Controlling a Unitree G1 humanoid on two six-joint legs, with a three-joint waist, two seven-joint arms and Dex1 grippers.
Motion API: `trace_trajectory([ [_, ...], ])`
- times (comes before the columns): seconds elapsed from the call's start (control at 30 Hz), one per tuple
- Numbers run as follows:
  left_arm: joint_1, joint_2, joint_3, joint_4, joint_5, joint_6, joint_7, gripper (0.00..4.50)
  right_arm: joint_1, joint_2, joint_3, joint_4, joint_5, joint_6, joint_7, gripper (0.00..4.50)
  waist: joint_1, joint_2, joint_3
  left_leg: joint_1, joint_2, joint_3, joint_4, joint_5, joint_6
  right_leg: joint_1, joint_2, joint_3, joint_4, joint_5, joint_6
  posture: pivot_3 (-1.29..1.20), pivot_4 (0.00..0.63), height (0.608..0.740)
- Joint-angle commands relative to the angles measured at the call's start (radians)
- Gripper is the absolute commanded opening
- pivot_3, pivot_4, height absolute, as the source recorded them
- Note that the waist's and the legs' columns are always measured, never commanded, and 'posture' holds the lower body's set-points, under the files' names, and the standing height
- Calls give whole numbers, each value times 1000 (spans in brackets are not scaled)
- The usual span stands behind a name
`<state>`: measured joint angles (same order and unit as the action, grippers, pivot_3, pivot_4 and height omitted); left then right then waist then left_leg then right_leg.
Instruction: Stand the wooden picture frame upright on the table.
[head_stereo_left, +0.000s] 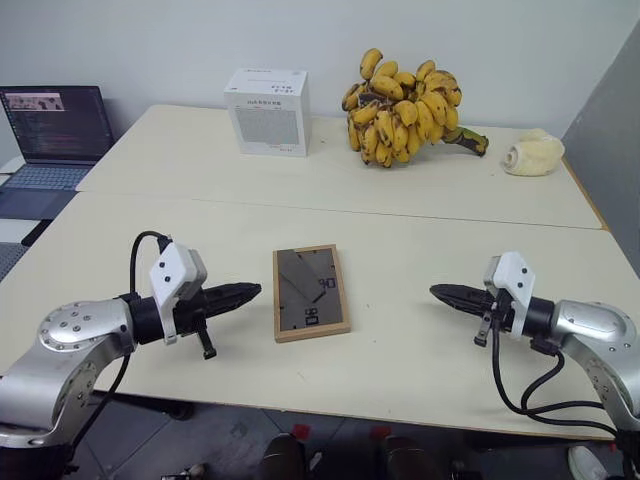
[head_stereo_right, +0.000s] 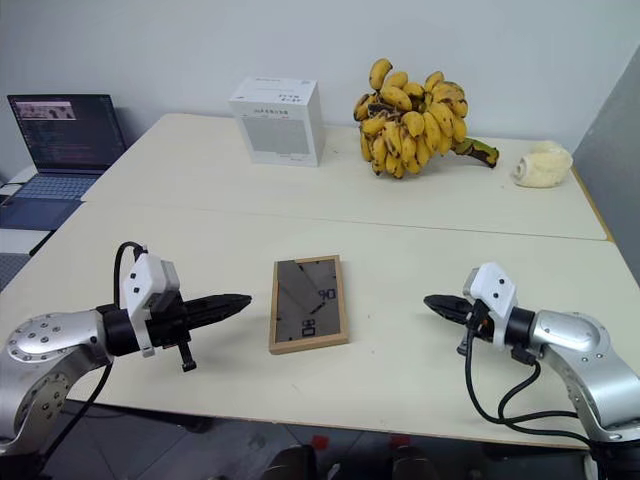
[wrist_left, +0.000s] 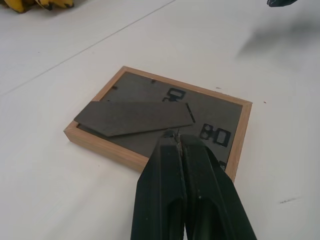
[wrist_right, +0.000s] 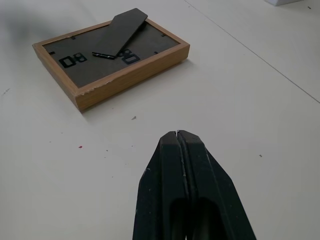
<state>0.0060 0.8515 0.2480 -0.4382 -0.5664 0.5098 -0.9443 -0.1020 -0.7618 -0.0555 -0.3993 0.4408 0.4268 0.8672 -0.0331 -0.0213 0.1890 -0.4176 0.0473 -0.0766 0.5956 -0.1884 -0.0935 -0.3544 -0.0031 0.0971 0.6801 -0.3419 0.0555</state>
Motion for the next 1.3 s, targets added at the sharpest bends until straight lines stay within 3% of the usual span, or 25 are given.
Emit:
trace_trajectory([
  [0.03, 1, -16, 5, -32, 25, -23, 41, 27, 0, 10, 0, -45, 7, -2, -3, 0, 0, 0, 0, 0, 0, 0, 0, 0, 0, 0, 0, 0, 0, 0, 0, 0, 150, 740],
  [0.77, -43, -55, 21, -14, 26, 28, 170, 27, -41, 56, 29, 24, -53, -38, -30, 0, 0, 0, 0, 1, 0, 0, 4, 0, 0, 1, 0, 0, 1, 1, 1, 0, 150, 740],
  [1.1, -132, -178, -80, 282, 282, 34, 466, 27, -40, 173, 96, 138, -244, -146, -193, 0, 0, 0, 0, 0, 0, -1, 6, 0, 0, 2, 0, 0, 2, 1, 2, 0, 150, 740],
  [1.3, -242, -310, -184, 464, 367, -70, 503, 27, -52, 248, 128, 215, -313, -179, -263, 0, 7, 0, 0, 0, -1, -1, 9, 0, 0, 3, 0, 0, 4, 2, 3, 0, 150, 740],
])
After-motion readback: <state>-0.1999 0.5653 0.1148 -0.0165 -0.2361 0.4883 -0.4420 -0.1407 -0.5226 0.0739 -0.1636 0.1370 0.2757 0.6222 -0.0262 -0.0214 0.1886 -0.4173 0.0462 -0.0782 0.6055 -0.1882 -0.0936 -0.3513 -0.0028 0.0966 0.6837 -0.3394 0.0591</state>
